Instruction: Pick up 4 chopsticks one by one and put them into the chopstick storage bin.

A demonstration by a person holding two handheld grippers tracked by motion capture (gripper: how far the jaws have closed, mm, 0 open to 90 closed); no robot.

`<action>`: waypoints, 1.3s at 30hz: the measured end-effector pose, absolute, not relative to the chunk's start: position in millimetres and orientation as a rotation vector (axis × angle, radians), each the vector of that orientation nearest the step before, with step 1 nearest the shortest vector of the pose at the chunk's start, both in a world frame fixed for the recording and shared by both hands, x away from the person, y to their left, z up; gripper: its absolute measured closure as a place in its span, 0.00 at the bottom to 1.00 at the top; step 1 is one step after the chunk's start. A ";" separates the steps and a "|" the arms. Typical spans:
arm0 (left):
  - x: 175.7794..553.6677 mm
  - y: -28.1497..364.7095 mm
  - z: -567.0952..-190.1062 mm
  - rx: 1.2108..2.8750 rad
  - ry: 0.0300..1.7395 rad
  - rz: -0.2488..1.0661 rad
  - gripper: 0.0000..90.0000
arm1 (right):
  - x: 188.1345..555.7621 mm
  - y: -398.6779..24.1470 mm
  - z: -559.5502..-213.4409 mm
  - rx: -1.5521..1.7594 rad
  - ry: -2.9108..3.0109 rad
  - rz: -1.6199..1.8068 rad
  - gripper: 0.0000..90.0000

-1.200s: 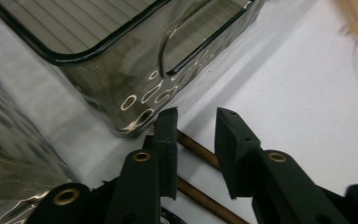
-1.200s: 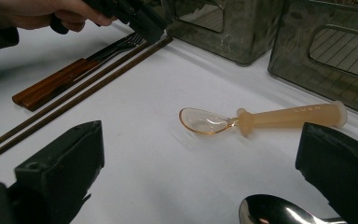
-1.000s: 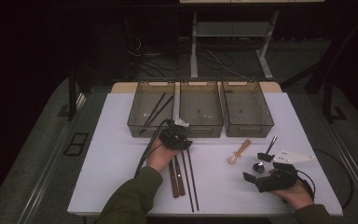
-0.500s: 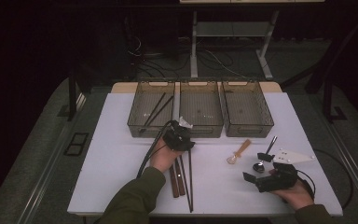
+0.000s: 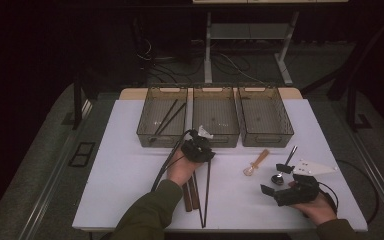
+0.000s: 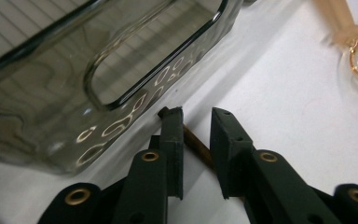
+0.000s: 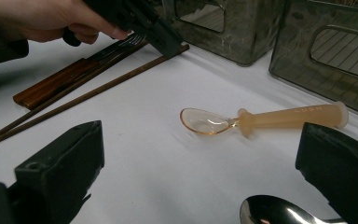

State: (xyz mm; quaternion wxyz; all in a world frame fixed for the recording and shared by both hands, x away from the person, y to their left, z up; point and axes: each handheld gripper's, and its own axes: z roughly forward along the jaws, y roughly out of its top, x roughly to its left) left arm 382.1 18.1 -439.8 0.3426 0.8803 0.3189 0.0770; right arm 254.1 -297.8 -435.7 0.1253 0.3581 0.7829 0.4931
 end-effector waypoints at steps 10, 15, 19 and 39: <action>380.2 10.2 -441.4 2.273 0.806 0.180 0.85 | 254.1 -297.7 -435.8 1.044 2.282 1.436 0.01; 377.2 3.2 -441.4 2.260 0.789 0.161 0.88 | 254.2 -297.5 -435.9 1.041 2.282 1.436 0.01; 375.6 -1.0 -441.7 2.258 0.784 0.146 0.89 | 254.1 -297.7 -435.8 1.043 2.282 1.436 0.01; 345.7 -0.6 -435.2 2.315 0.748 0.152 0.68 | 253.5 -297.6 -435.3 1.041 2.279 1.436 0.01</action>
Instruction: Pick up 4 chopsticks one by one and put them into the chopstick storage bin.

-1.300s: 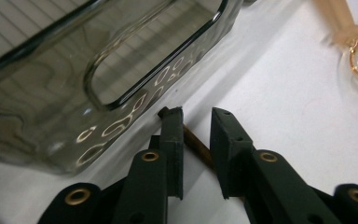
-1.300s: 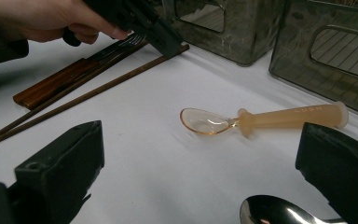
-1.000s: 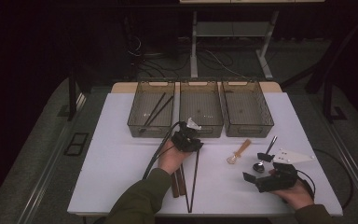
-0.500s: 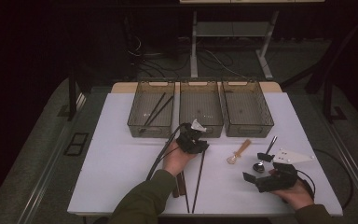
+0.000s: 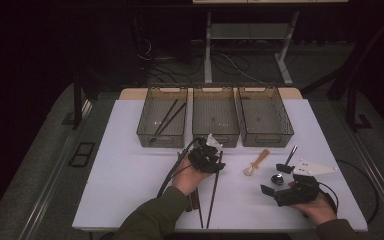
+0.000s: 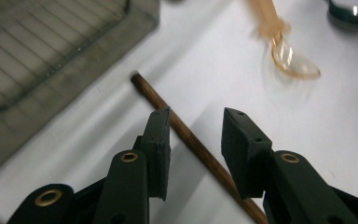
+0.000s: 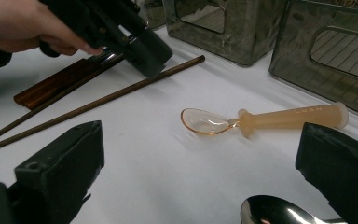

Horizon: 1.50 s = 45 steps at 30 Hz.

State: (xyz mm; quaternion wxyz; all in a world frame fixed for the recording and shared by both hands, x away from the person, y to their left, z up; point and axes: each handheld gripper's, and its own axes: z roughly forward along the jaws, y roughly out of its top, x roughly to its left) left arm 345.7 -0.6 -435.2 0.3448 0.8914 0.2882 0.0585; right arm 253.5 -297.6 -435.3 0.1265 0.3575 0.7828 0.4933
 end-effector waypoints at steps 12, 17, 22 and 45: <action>335.8 -9.6 -442.4 2.318 0.703 0.142 0.82 | 254.0 -296.9 -435.7 1.037 2.282 1.434 0.01; 336.3 -13.0 -442.3 2.313 0.695 0.138 0.85 | 254.2 -296.4 -435.7 1.036 2.283 1.433 0.01; 335.9 -17.2 -441.8 2.288 0.687 0.114 0.87 | 254.3 -296.3 -435.7 1.035 2.285 1.431 0.01; 336.2 -4.2 -431.1 2.265 0.684 0.124 0.83 | 253.2 -296.9 -435.1 1.035 2.283 1.435 0.01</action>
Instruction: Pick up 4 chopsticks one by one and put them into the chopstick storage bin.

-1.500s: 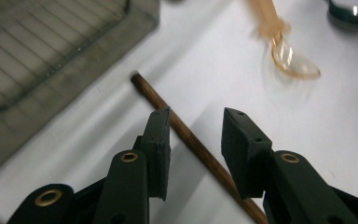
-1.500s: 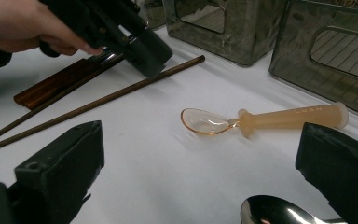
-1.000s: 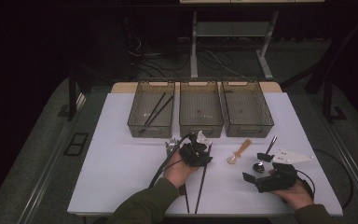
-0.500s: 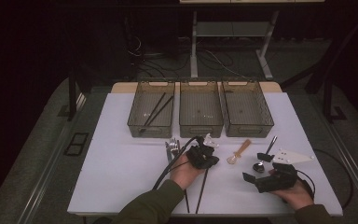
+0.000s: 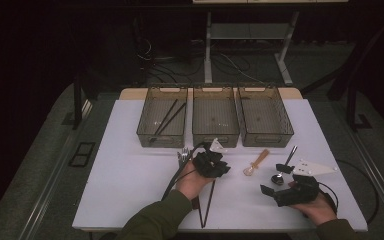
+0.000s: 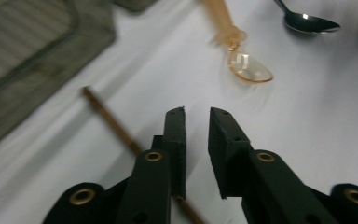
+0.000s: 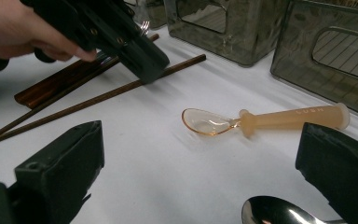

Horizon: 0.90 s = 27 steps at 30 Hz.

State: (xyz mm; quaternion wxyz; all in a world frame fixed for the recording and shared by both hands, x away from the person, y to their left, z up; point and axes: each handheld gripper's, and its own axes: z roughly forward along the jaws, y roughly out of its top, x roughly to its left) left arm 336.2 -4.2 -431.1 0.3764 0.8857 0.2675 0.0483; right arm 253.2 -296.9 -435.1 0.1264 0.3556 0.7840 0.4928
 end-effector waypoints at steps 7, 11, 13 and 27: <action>344.6 30.9 -419.7 2.262 0.742 0.202 0.92 | 253.3 -296.5 -435.3 1.036 2.283 1.433 0.01; 351.4 51.6 -420.0 2.291 0.780 0.253 0.99 | 253.8 -296.4 -435.6 1.031 2.283 1.431 0.02; 354.9 61.3 -421.9 2.301 0.813 0.279 0.99 | 253.8 -296.4 -435.6 1.032 2.283 1.431 0.01; 358.3 70.6 -431.1 2.370 0.859 0.293 0.99 | 253.9 -296.5 -435.7 1.033 2.282 1.432 0.01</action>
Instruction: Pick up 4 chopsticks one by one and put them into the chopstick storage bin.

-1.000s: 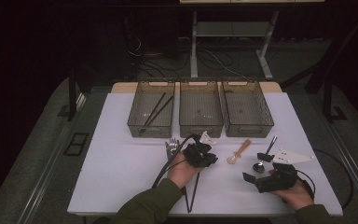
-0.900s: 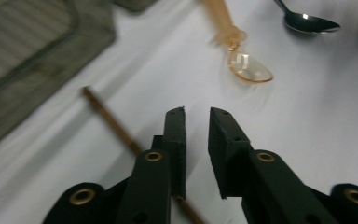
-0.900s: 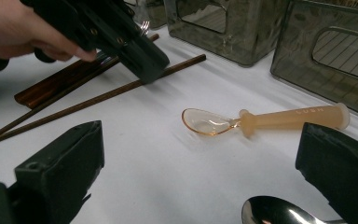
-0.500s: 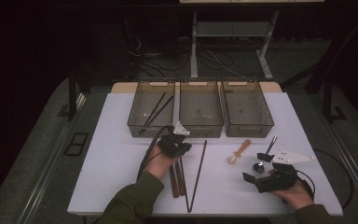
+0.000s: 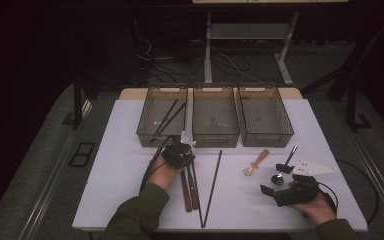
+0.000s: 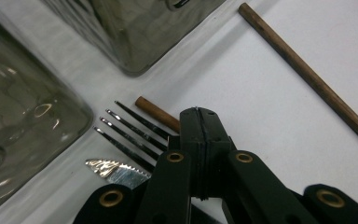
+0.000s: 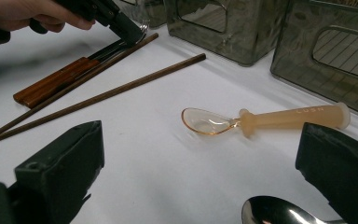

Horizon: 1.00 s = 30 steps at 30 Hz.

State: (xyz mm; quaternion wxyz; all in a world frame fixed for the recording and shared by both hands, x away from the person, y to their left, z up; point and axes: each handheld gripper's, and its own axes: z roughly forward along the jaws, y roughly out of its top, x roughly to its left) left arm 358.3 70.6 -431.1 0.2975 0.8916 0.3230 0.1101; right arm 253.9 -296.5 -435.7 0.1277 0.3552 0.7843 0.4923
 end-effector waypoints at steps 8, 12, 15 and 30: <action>360.0 65.0 -434.3 2.338 0.862 0.250 0.99 | 254.1 -296.0 -435.7 1.033 2.285 1.430 0.02; 359.5 59.3 -434.6 2.321 0.842 0.243 0.99 | 253.8 -295.8 -435.5 1.032 2.286 1.431 0.01; 360.2 54.9 -435.9 2.319 0.833 0.233 0.99 | 253.9 -295.8 -435.5 1.033 2.287 1.431 0.01; 378.6 59.7 -436.9 2.302 0.912 0.283 0.99 | 254.2 -295.8 -435.7 1.033 2.288 1.430 0.02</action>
